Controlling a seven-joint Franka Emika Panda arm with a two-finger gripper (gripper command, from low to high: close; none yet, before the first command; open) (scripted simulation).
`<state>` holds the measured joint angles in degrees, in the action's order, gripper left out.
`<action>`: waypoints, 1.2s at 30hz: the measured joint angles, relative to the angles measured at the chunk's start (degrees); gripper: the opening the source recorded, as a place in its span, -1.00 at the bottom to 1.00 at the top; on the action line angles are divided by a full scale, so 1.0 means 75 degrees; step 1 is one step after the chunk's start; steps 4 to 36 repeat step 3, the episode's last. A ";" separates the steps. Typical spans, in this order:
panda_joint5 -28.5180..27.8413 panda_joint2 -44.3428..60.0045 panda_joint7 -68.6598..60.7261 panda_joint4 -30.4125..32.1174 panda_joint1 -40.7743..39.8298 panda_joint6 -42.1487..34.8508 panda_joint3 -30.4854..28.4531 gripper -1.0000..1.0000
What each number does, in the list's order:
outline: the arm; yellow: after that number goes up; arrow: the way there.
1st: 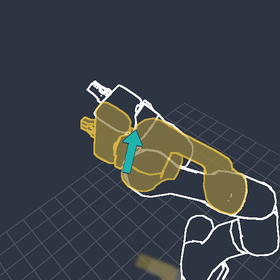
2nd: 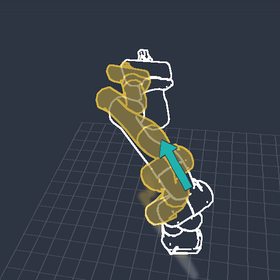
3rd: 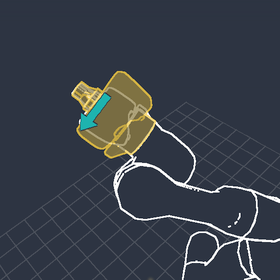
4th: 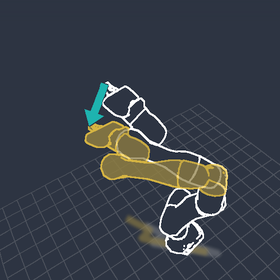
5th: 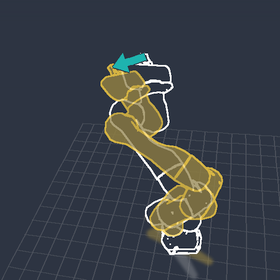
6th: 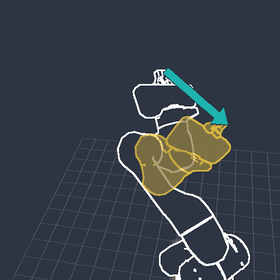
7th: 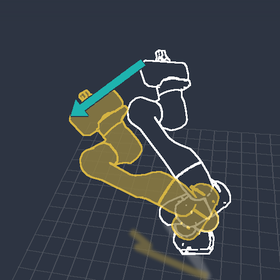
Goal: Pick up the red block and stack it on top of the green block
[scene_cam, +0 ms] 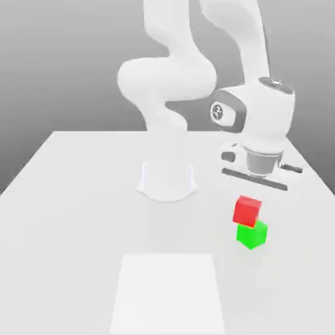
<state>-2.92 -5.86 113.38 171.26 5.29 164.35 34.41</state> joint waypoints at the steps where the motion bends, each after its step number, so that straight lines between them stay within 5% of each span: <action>1: -0.0085 0.0087 0.0058 -0.0004 -0.0046 0.0073 0.0021 -1.00; 36: -0.0209 0.0251 0.0143 -0.0012 -0.0097 0.0221 0.0035 -1.00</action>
